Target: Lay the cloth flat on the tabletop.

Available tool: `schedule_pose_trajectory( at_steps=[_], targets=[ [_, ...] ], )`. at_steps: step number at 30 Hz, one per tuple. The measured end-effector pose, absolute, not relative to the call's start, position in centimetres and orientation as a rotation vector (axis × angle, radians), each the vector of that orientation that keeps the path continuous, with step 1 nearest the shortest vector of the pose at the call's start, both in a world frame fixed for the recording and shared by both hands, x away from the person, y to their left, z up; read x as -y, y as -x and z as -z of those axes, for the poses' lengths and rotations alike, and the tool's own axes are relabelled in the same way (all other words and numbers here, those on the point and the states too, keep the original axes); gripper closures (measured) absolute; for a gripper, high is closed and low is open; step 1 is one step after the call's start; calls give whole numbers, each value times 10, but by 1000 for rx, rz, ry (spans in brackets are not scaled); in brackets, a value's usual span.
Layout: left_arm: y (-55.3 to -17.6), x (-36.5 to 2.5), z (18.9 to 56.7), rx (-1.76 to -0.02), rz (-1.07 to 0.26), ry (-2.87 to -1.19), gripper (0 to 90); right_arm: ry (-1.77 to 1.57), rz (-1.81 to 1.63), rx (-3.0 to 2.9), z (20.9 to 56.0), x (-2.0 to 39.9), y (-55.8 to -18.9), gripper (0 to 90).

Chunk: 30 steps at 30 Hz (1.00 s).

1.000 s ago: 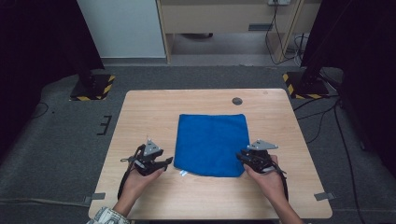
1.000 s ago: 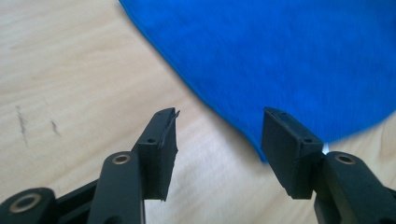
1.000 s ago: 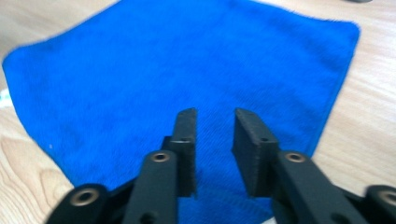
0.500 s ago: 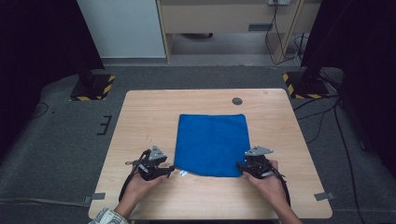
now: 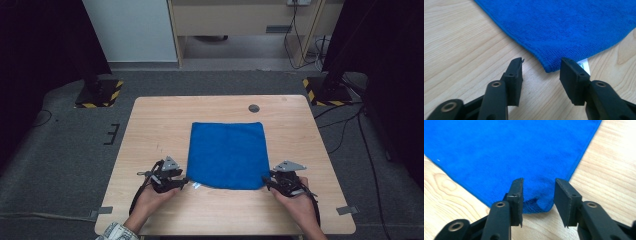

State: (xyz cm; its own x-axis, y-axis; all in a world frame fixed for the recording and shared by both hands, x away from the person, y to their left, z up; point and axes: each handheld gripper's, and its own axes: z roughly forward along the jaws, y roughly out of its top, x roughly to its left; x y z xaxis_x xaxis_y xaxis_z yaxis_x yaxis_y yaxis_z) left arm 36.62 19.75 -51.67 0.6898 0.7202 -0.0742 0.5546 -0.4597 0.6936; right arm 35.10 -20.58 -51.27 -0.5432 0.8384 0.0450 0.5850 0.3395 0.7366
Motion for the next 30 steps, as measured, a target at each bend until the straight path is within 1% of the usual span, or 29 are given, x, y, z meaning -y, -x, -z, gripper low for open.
schedule_pose_trajectory(
  at_steps=[2,6,11,12,13,16,18,19,25,30],
  targets=[
    [-365,-196,517,-962,-287,-2187,570,-1242,-1067,-2269,511,202,-349,638],
    [-368,-195,518,-961,-251,-2174,579,-1189,-1118,-2273,508,197,-348,632],
    [-371,-192,516,-951,-240,-2170,641,-1108,-1163,-2314,507,182,-346,678],
    [-372,-192,515,-951,-239,-2167,687,-1074,-1159,-2349,510,176,-346,704],
    [-373,-192,515,-951,-236,-2167,687,-1074,-1159,-2349,510,176,-346,704],
    [-377,-191,514,-952,-219,-2165,762,-1048,-1154,-2394,514,168,-346,707],
    [-380,-190,514,-946,-204,-2171,830,-1020,-1156,-2425,517,163,-347,697],
    [-381,-190,514,-944,-197,-2170,887,-1006,-1149,-2442,520,159,-347,681],
    [-387,-186,503,-904,-208,-2126,898,-986,-1156,-2462,522,153,-347,638],
    [-401,-175,499,-922,-220,-2114,899,-983,-1144,-2461,523,154,-348,597]
  ],
)
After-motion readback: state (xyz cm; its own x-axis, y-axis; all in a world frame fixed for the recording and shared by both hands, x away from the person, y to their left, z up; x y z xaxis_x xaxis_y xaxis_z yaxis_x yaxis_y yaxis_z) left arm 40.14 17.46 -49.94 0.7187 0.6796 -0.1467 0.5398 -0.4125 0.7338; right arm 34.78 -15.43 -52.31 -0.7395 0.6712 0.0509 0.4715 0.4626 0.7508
